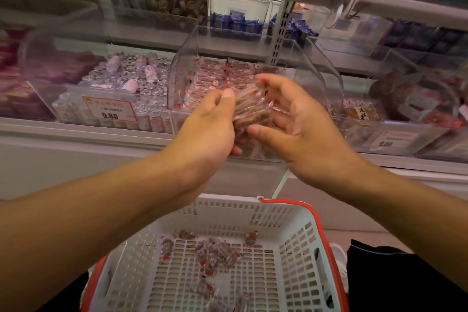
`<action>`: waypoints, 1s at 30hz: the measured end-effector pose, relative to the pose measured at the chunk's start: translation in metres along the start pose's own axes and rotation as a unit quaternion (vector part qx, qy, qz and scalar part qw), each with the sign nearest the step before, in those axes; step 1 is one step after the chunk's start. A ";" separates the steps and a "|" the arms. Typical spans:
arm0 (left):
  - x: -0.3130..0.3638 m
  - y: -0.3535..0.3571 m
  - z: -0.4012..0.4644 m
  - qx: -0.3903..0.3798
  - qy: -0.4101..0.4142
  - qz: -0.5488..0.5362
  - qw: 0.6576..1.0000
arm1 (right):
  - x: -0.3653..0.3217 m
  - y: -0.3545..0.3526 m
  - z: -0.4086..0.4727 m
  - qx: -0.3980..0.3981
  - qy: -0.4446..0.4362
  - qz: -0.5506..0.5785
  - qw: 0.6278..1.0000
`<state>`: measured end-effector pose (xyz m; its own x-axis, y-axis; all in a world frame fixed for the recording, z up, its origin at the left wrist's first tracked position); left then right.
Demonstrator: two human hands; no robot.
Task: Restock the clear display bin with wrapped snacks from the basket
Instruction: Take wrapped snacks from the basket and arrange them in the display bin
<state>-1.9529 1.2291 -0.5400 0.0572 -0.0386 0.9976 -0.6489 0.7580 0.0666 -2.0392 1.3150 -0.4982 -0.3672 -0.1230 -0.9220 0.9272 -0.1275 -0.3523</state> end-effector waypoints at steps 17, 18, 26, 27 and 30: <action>0.062 0.016 0.016 -0.074 0.156 0.186 0.967 | -0.042 -0.039 0.016 0.050 -0.008 -0.401 0.914; 0.067 0.015 0.021 -0.085 0.156 0.202 0.963 | -0.041 -0.054 0.024 0.053 0.012 -0.391 0.919; 0.041 -0.011 0.054 -0.106 0.099 0.593 0.792 | 0.038 -0.115 0.121 -0.082 0.223 -0.616 0.751; 0.030 -0.010 0.053 -0.127 0.077 0.614 0.775 | 0.049 -0.114 0.130 -0.098 0.244 -0.621 0.738; 0.017 -0.008 0.049 -0.152 0.059 0.667 0.727 | 0.070 -0.112 0.149 -0.141 0.286 -0.607 0.728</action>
<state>-1.9838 1.1903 -0.5225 -0.3916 0.9060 0.1606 0.0103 0.1788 -0.9838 -2.1798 1.1739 -0.4996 -0.9130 0.3509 0.2082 -0.0469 0.4166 -0.9079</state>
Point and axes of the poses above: each hand's wrist, its own z-axis towards the middle knuckle, its own y-axis out of the palm, x = y × z, the point moved 9 cm from there along z, towards the middle knuckle, and after that the axes turned 14 degrees about -x, right-handed, at the moved point
